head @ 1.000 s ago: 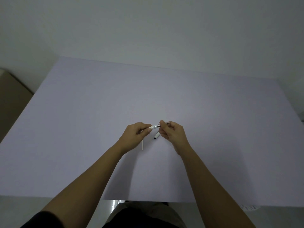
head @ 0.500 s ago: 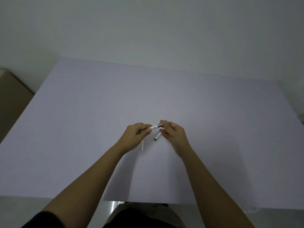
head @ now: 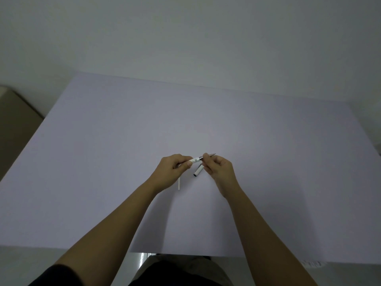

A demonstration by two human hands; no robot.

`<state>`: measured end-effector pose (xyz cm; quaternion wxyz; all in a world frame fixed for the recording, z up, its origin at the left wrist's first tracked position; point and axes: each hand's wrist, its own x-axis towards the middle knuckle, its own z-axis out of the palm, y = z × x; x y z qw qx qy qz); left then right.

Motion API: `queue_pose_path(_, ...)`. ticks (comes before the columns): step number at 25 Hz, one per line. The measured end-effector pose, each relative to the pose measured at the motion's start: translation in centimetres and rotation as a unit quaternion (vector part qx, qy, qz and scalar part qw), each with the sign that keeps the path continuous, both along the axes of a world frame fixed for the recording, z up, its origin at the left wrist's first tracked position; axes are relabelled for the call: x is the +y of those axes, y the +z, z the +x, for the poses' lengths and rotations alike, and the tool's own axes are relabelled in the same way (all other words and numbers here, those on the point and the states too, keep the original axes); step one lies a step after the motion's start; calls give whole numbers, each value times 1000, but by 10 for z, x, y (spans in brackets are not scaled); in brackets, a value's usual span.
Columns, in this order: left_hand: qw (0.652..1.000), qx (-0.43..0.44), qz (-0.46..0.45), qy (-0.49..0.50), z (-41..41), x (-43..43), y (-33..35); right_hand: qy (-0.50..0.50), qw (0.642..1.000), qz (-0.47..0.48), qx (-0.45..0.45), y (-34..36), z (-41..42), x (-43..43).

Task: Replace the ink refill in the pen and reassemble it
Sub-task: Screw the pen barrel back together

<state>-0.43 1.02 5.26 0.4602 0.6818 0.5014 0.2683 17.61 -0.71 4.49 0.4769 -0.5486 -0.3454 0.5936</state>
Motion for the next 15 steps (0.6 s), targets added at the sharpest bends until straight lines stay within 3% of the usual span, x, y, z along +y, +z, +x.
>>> queue_pose_path(5,1000,-2,-1,3,2,1,0,-14,999,9,47,0,2,1)
queue_pose_path(9,1000,1,1,-2,2,0,0,-17,1000,15,3,0,0,1)
queue_pose_path(12,1000,-5,2,6,2,0,1,-17,998,16,66,-1,0,-1)
queue_pose_path(15,1000,-2,4,1,2,0,2,-22,999,28,14,1,-1,-2)
